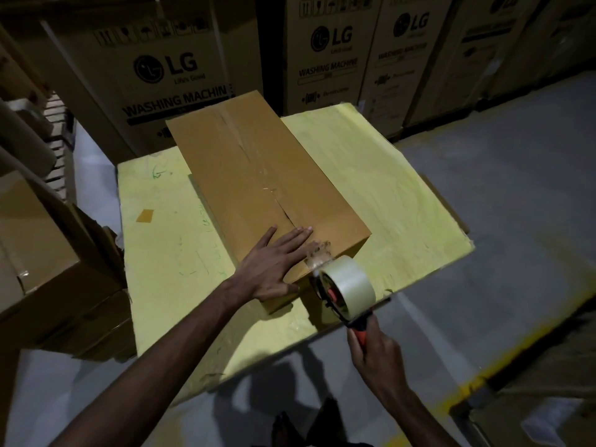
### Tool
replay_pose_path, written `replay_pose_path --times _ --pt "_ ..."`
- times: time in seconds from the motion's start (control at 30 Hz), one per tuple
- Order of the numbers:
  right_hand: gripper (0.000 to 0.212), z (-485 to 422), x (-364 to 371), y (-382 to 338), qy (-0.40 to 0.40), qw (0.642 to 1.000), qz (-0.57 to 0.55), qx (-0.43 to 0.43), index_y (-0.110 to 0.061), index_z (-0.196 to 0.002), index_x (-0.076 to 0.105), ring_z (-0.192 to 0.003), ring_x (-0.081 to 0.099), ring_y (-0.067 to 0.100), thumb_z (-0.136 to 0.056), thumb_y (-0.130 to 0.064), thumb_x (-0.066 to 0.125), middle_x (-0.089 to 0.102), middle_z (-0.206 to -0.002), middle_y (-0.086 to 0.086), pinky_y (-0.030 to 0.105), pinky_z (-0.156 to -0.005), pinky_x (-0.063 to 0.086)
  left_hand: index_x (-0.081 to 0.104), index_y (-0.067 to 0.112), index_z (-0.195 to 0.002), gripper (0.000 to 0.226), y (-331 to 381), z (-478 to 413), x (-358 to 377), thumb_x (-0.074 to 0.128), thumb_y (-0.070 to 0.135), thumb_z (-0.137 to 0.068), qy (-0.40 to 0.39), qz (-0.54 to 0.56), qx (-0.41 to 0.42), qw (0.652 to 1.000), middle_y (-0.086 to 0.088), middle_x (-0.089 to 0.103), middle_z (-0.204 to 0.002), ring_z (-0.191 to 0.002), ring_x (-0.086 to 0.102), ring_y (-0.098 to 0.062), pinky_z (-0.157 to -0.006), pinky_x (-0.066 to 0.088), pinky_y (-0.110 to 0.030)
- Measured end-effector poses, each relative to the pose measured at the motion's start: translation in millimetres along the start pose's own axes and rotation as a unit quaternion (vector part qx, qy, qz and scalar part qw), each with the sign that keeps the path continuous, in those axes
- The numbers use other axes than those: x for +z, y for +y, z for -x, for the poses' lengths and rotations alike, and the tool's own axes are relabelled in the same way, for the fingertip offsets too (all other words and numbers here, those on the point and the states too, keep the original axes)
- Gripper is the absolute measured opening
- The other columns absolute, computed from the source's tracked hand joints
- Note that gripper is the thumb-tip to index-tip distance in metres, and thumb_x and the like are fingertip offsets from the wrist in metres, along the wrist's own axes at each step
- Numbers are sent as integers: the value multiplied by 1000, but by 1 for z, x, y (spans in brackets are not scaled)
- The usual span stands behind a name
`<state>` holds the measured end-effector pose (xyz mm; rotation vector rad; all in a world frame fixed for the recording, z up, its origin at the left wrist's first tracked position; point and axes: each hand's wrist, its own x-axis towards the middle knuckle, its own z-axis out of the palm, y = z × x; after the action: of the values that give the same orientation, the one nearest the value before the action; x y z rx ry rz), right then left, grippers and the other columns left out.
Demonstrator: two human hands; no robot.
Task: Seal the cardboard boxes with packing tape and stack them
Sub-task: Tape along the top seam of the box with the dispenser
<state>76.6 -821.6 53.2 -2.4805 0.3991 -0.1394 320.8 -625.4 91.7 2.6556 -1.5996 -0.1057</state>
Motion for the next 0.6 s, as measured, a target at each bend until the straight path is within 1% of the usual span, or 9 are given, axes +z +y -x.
replay_pose_path --times 0.1,0.17,0.23,0.27,0.3,0.37,0.43,0.53,0.6 --pt "52 -3 27 7 18 999 -40 9 -4 -135 47 -53 63 23 -95 -35 54 68 -72 10 27 -44 44 17 44 -163 78 1 -3 -1 48 58 -93 -9 -18 21 1000 2 -16 -173 -160 -10 -20 -125 -1 -65" --pt "45 -6 38 13 25 998 -51 25 2 -127 55 -50 59 23 -91 -25 60 64 -68 10 24 -45 39 19 42 -163 68 3 -2 -1 39 55 -99 -10 -22 36 999 6 -17 -172 -159 -15 -22 -124 -3 -67" --pt "26 -11 46 18 33 998 -34 29 0 -100 61 -46 53 24 -88 -22 57 55 -61 9 20 -50 30 20 41 -163 63 6 0 0 30 51 -102 -8 -8 47 999 8 -14 -172 -159 -16 -22 -124 -4 -67" --pt "21 -13 47 18 43 999 -26 21 -2 -84 58 -44 49 24 -86 -22 54 50 -57 8 20 -52 27 21 41 -163 62 7 1 0 29 49 -102 -7 -1 52 999 9 -13 -173 -159 -16 -21 -124 -4 -66" --pt "21 -16 49 19 55 998 -17 7 -4 -73 53 -41 44 23 -84 -22 51 43 -54 7 19 -52 25 21 42 -163 63 7 2 -1 29 47 -101 -6 3 57 998 10 -12 -173 -159 -16 -21 -124 -4 -66" --pt "23 -19 50 21 70 997 4 -19 -6 -64 48 -39 37 22 -82 -21 48 35 -51 5 19 -52 22 20 46 -162 62 8 2 -2 27 48 -100 -9 13 66 998 10 -9 -173 -159 -15 -24 -124 -8 -66" --pt "22 -20 51 26 72 997 17 -27 -5 -70 51 -38 43 23 -83 -22 48 41 -51 7 18 -52 23 21 47 -161 62 6 2 -5 25 49 -100 -16 17 66 998 9 -6 -173 -160 -13 -26 -124 -9 -65" --pt "29 -18 52 34 44 999 3 -12 -4 -103 55 -43 53 23 -90 -30 51 54 -58 8 17 -53 28 26 43 -161 63 2 1 -8 25 49 -99 -28 7 62 998 8 -5 -173 -160 -10 -28 -123 -5 -68" --pt "37 -15 53 36 37 999 -10 -11 -7 -119 50 -45 57 25 -92 -33 51 59 -63 10 19 -53 32 18 44 -163 64 2 1 -9 25 49 -99 -22 17 67 997 7 -2 -173 -160 -7 -29 -123 -7 -67"
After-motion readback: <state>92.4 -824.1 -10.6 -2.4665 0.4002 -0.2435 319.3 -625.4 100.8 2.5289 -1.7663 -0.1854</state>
